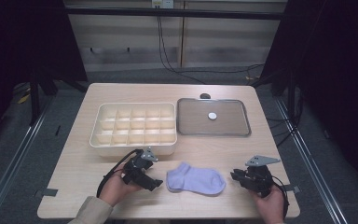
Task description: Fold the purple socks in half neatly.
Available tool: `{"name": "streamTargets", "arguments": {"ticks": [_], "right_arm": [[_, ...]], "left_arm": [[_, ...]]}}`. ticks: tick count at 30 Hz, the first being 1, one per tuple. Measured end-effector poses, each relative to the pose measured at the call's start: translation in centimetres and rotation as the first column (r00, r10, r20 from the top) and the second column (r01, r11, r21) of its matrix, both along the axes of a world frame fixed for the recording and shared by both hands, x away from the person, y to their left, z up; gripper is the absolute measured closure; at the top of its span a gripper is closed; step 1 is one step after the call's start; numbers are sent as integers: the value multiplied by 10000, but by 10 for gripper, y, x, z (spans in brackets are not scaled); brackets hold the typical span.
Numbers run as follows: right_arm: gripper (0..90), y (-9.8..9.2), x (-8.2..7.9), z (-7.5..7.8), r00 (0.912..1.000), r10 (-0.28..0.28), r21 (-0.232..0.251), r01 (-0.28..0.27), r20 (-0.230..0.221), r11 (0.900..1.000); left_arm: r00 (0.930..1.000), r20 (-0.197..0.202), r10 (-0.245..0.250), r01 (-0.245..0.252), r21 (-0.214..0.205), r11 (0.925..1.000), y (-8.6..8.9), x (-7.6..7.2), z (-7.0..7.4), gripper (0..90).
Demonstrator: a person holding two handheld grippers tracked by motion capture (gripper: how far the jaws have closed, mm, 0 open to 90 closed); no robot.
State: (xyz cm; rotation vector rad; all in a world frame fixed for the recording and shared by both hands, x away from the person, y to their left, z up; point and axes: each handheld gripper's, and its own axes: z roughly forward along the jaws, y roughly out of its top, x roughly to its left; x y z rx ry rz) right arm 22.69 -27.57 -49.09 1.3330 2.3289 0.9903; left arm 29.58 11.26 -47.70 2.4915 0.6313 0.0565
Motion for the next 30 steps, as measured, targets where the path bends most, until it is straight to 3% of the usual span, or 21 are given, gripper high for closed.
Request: {"name": "streamTargets", "arguments": {"ticks": [10, 12, 30], "right_arm": [[871, 5, 0, 3, 9992, 352, 164, -349, -196, 9993], [896, 6, 0, 4, 9989, 406, 191, -402, -228, 9990], [899, 22, 0, 14, 9916, 1288, 152, -1287, -119, 9916]], "left_arm": [[9999, -138, 54, -51, 215, 9998, -5, 2, 4, 214], [9994, -256, 250, -249, 52, 9997, -6, 2, 4, 219], [9951, -829, 535, -517, 226, 9984, -20, 11, 11, 334]]}}
